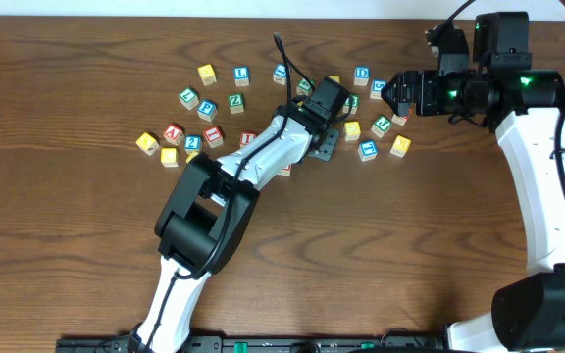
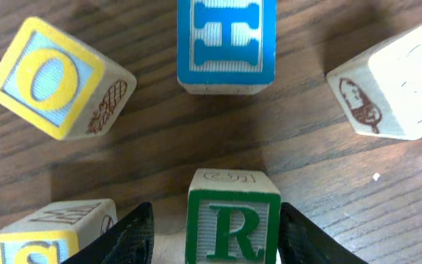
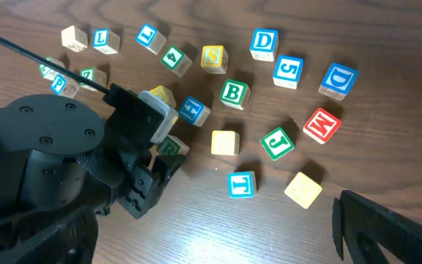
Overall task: Spell out NEURIPS
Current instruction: 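Lower the left gripper and grasp the green R block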
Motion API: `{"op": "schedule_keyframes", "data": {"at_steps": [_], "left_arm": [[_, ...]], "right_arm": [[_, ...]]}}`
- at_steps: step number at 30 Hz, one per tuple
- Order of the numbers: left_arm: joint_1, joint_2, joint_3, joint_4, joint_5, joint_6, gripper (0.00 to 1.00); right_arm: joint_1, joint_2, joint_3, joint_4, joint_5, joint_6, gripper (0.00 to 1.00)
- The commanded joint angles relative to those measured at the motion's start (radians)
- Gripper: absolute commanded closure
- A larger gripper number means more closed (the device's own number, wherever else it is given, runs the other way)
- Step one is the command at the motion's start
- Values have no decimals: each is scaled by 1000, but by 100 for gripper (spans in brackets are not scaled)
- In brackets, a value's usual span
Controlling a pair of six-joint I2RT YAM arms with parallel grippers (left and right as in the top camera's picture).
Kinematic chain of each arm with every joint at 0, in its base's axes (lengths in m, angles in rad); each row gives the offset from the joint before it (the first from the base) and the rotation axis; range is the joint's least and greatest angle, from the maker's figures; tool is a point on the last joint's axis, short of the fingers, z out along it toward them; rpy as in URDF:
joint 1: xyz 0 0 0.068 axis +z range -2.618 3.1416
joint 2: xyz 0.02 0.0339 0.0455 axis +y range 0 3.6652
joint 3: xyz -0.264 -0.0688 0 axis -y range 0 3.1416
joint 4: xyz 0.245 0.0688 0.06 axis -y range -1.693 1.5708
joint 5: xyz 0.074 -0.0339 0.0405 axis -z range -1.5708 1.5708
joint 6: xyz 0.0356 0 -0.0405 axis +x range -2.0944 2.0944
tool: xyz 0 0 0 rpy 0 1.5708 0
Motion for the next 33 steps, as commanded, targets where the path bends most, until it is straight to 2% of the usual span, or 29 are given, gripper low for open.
{"op": "schedule_keyframes", "data": {"at_steps": [1, 21, 33], "left_arm": [[-2, 13, 12, 7, 3, 6, 48], [-2, 16, -5, 14, 3, 6, 49], [-2, 8, -2, 20, 2, 6, 65]], "right_arm": [[-7, 0, 16, -2, 2, -11, 1], [-7, 0, 16, -2, 2, -11, 1], [-7, 0, 16, -2, 2, -11, 1]]}}
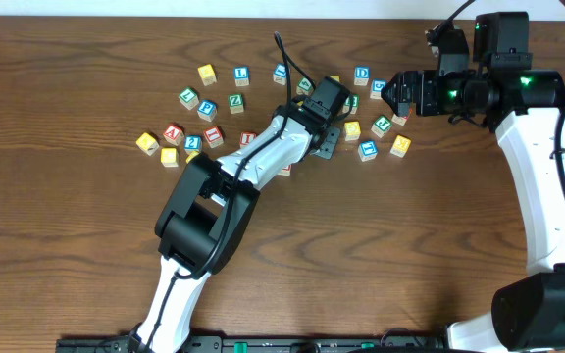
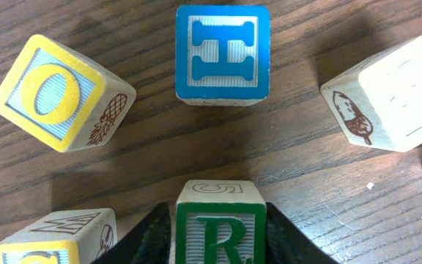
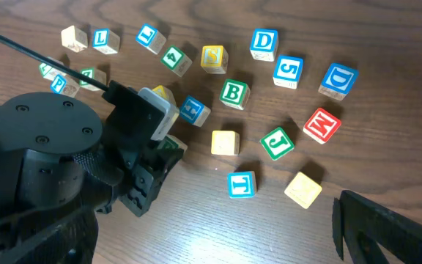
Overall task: Spell out NEURIPS
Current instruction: 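Lower the left gripper and grasp the green R block, then carry the green R block and lower it right of the U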
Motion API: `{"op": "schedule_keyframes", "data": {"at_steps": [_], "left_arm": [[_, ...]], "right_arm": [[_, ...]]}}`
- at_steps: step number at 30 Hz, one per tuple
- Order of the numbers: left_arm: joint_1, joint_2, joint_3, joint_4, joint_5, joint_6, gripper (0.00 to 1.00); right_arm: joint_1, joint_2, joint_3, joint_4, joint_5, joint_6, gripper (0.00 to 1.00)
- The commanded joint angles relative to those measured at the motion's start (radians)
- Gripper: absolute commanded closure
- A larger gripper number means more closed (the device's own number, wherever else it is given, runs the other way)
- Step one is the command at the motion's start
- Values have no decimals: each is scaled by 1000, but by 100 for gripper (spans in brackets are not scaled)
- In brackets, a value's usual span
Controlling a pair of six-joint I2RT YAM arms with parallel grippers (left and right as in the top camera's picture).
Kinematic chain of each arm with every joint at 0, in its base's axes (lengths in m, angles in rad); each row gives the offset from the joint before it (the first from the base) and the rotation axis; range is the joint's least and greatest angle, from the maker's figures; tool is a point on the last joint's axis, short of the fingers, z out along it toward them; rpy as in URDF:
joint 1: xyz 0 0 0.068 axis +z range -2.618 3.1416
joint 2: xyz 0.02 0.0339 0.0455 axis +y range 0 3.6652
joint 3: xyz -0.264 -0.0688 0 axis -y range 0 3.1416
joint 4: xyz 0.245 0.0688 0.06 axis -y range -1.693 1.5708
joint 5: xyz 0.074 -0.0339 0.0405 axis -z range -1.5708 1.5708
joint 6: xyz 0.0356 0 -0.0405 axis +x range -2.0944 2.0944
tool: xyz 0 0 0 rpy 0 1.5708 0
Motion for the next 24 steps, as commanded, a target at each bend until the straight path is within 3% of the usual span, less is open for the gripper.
{"op": "schedule_keyframes", "data": {"at_steps": [1, 7, 19, 24], "left_arm": [[-2, 4, -2, 0, 2, 5, 66], [-2, -76, 8, -18, 2, -8, 73], [-6, -185, 3, -282, -42, -365, 76], [-31, -174, -27, -321, -42, -402, 76]], "right_arm": [[-7, 0, 16, -2, 2, -11, 1], [-7, 0, 16, -2, 2, -11, 1], [-7, 0, 16, -2, 2, -11, 1], [-7, 0, 16, -2, 2, -11, 1]]}}
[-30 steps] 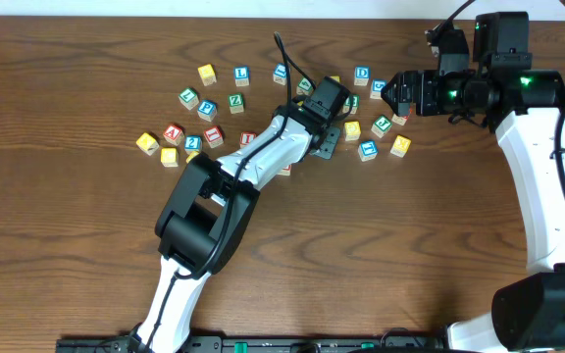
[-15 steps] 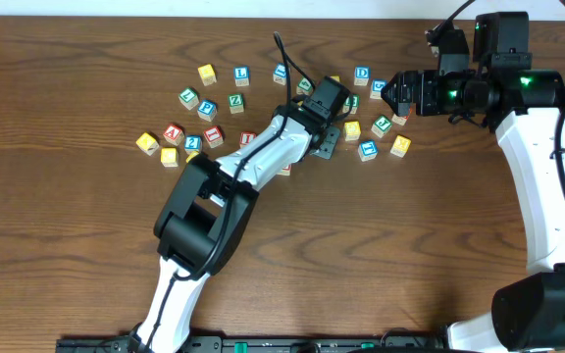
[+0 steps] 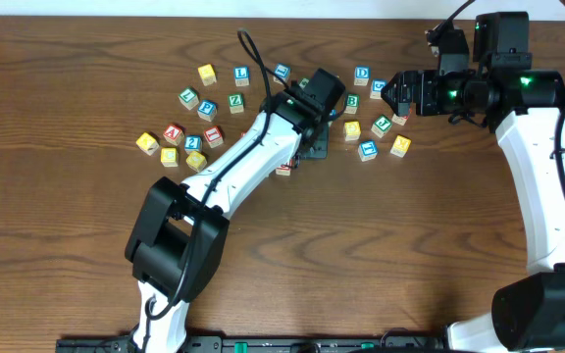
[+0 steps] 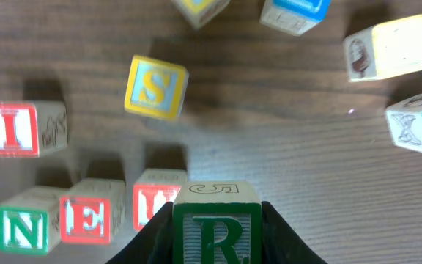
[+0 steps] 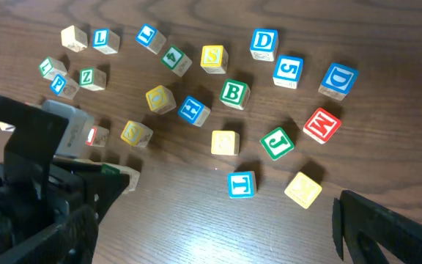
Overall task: Spell out NEURIPS
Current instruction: 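Carry the green R block and lower it right of the U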
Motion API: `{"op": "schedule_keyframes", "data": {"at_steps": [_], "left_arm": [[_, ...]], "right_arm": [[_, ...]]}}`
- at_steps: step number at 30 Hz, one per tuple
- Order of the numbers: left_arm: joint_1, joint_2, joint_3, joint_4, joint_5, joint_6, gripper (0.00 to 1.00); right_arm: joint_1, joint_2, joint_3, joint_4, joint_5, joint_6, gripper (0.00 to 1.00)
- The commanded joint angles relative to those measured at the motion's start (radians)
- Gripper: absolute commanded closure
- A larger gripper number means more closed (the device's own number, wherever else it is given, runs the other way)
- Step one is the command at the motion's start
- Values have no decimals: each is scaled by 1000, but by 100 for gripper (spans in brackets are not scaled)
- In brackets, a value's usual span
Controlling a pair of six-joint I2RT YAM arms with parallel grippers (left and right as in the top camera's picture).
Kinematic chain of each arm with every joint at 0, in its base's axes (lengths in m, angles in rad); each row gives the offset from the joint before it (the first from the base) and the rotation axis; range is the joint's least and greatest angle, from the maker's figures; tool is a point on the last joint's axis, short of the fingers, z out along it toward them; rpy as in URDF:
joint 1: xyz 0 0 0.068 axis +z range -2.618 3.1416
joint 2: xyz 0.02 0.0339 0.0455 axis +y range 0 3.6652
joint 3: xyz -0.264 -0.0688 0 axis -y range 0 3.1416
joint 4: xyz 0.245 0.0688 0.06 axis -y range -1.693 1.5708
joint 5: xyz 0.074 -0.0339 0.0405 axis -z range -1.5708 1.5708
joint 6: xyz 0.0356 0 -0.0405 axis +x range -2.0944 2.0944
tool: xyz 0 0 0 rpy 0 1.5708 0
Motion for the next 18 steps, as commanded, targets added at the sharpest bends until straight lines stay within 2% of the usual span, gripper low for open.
{"op": "schedule_keyframes", "data": {"at_steps": [1, 11, 18], "left_arm": [[-28, 15, -27, -9, -16, -65, 76], [-64, 58, -35, -8, -19, -99, 76], [-64, 113, -35, 37, -85, -123, 76]], "right_arm": [[-7, 0, 16, -2, 1, -11, 1], [-7, 0, 16, -2, 1, -11, 1], [-7, 0, 16, -2, 1, -11, 1]]}}
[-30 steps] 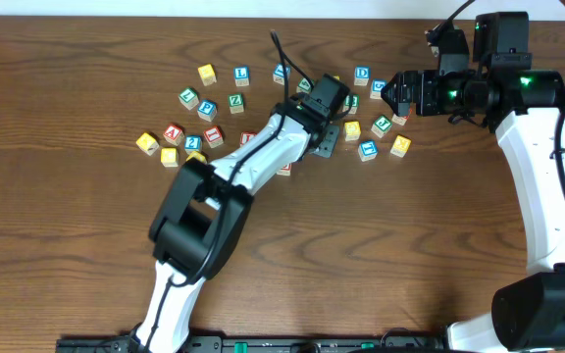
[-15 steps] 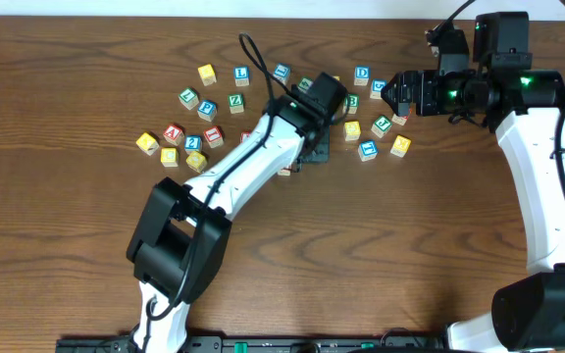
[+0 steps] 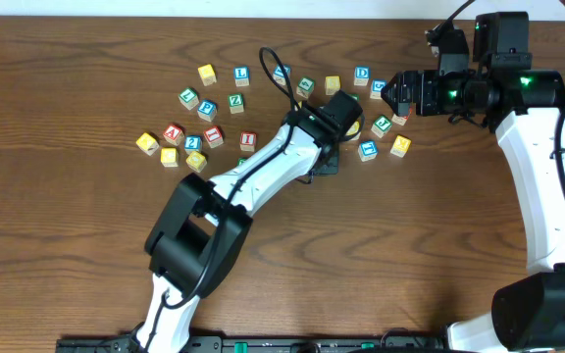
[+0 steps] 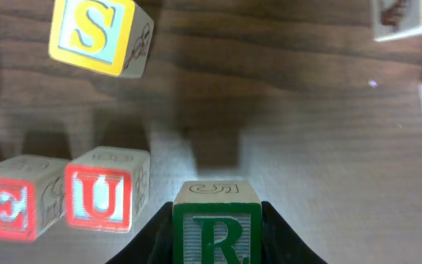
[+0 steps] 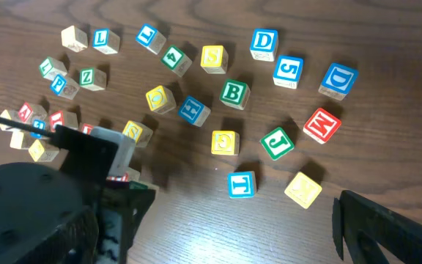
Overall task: Spell out NEURIPS
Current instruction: 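Carry the green R block and lower it right of the U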
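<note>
My left gripper (image 4: 216, 238) is shut on a green R block (image 4: 216, 224), whose shadow falls on the wood ahead of it. Left of it stand a red U block (image 4: 100, 196) and a red E block (image 4: 4, 205) in a row. A yellow S block (image 4: 94, 33) lies beyond them. In the overhead view the left gripper (image 3: 327, 155) covers the row. A red I block (image 3: 248, 140) and a blue P block (image 3: 207, 109) lie to the left. My right gripper (image 3: 393, 95) hovers open over the right blocks, one finger (image 5: 387, 233) showing.
Several loose letter blocks lie scattered across the far half of the table, among them B (image 5: 234, 93), J (image 5: 274, 142), M (image 5: 321, 125) and D (image 5: 264, 43). The left arm (image 3: 253, 181) stretches diagonally across the middle.
My left gripper with the R block has moved right and lower. It was above the N, E, U row; now the R sits just right of the U. The right arm has not moved.
First my left gripper stood open around the R block on the table near the O and H blocks. Then it was shut on the R. After that it held the R above the N, E, U row, and now beside the U.
</note>
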Motion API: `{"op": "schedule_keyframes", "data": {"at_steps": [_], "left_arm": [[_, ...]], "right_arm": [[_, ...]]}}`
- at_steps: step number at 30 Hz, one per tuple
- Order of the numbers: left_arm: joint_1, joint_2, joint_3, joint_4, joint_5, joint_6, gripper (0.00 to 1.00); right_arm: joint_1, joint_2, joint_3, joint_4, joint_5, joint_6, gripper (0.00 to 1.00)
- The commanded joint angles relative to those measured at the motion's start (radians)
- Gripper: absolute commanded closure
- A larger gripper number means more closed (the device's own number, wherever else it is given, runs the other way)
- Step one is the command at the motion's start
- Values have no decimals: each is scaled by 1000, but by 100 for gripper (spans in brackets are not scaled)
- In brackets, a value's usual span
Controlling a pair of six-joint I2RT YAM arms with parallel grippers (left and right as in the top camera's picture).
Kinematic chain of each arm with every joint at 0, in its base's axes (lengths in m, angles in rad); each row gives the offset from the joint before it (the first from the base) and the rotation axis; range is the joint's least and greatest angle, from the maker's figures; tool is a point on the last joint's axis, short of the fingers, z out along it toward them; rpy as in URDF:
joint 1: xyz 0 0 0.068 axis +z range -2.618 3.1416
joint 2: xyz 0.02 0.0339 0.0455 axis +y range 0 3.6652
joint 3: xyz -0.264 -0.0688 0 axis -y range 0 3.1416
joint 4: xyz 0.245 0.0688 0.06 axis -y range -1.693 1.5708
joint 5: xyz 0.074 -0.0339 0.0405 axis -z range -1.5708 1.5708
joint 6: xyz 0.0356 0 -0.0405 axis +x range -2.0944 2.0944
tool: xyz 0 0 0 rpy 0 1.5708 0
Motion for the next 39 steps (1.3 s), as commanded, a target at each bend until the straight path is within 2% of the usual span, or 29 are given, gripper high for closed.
{"op": "schedule_keyframes", "data": {"at_steps": [1, 13, 15, 20, 32, 39], "left_arm": [[4, 41, -12, 11, -44, -18, 76], [10, 72, -14, 7, -80, -18, 74], [10, 72, -14, 7, -80, -18, 66], [10, 69, -14, 7, -77, -18, 57], [10, 12, -10, 8, -54, 2, 57], [10, -72, -8, 7, -53, 83, 57]], "right_arm": [[-7, 0, 16, -2, 2, -11, 1], [-7, 0, 16, -2, 2, -11, 1], [-7, 0, 16, -2, 2, -11, 1], [-7, 0, 16, -2, 2, -11, 1], [-7, 0, 16, -2, 2, -11, 1], [-7, 0, 16, -2, 2, -11, 1]]}}
